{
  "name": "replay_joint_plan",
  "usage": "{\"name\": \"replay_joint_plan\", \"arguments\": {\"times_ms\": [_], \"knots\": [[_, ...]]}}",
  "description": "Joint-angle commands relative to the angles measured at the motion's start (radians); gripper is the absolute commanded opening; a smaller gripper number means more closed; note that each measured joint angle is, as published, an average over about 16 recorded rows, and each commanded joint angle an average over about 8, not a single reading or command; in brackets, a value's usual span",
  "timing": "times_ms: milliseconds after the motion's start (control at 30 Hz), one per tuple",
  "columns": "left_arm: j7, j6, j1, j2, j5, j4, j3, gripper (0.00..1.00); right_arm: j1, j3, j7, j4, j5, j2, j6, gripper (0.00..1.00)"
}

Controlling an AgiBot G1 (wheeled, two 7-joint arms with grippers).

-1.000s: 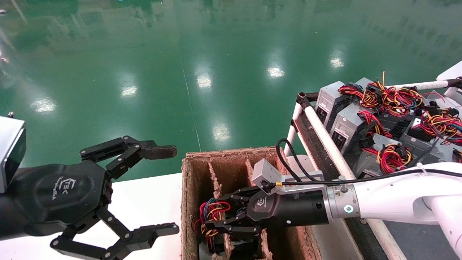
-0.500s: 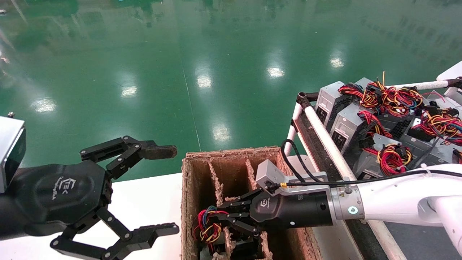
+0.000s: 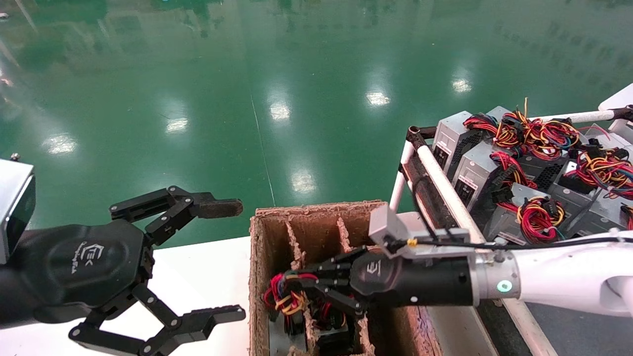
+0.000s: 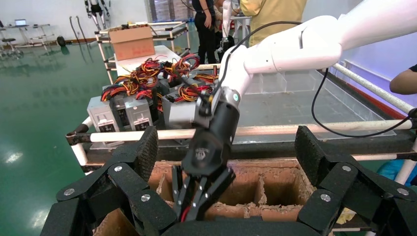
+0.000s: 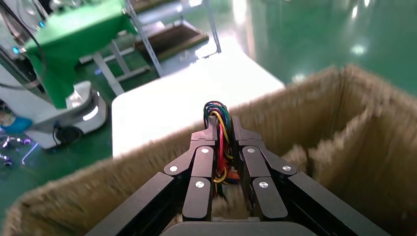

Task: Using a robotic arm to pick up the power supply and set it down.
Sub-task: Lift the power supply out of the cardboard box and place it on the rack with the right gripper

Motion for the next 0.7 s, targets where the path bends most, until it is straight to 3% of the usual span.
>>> {"name": "replay_joint_plan", "arguments": {"times_ms": [33,367,700], "knots": [[0.000,0.000,0.000,0.000,0.000,0.000,0.000,1.00,-0.009,-0.002,0.017,0.041,0.033,0.017,-0.001,0.00],[0.000,0.000,0.000,0.000,0.000,0.000,0.000,1.00,-0.019,0.030,0.119,0.244,0.238,0.159,0.014,0.00],[0.000,0.000,0.000,0.000,0.000,0.000,0.000,1.00,-0.007,0.142,0.227,0.417,0.432,0.382,0.048,0.00]]}}
